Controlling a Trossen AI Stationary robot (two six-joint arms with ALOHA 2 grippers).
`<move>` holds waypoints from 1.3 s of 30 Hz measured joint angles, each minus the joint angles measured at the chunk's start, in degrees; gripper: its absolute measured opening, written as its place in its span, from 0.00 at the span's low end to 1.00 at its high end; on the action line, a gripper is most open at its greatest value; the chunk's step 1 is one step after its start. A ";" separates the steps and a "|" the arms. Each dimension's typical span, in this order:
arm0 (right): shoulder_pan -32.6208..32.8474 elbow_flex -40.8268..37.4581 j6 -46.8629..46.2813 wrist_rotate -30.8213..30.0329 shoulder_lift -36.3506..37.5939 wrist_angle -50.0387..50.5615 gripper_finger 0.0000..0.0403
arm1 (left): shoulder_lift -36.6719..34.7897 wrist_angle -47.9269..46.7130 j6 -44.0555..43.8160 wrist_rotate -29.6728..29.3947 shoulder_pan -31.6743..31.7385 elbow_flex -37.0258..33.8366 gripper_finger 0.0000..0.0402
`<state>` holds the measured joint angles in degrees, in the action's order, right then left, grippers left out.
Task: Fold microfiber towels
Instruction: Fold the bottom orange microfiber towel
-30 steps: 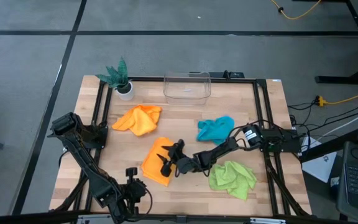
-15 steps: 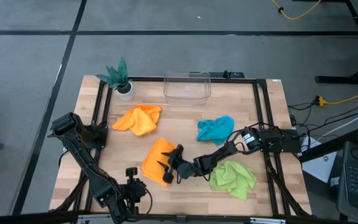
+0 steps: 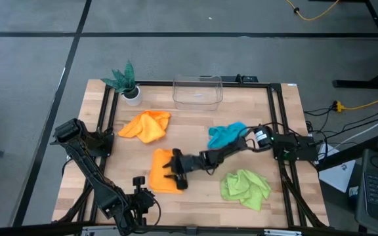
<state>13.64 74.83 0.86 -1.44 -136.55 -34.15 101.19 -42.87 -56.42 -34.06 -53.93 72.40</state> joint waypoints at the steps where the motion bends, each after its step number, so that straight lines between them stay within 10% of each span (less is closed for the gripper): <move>1: -1.11 0.00 0.91 3.66 0.08 -0.06 0.53 | 0.00 -0.02 0.00 0.01 0.00 0.00 0.27; 10: -6.02 -0.61 -0.22 15.55 5.89 7.17 0.53 | 0.00 0.02 -0.02 0.02 0.00 -0.01 0.27; 22: -1.27 -0.40 -0.51 7.65 24.59 26.35 0.53 | 0.02 0.08 -0.02 -0.15 0.00 -0.02 0.27; 39: 1.46 -0.48 -0.78 3.84 25.41 33.59 0.53 | 0.04 0.42 -0.02 -1.06 0.01 -0.02 0.27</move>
<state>15.10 74.35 0.08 2.40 -111.14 -0.57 101.23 -42.46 -56.45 -35.12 -53.92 72.38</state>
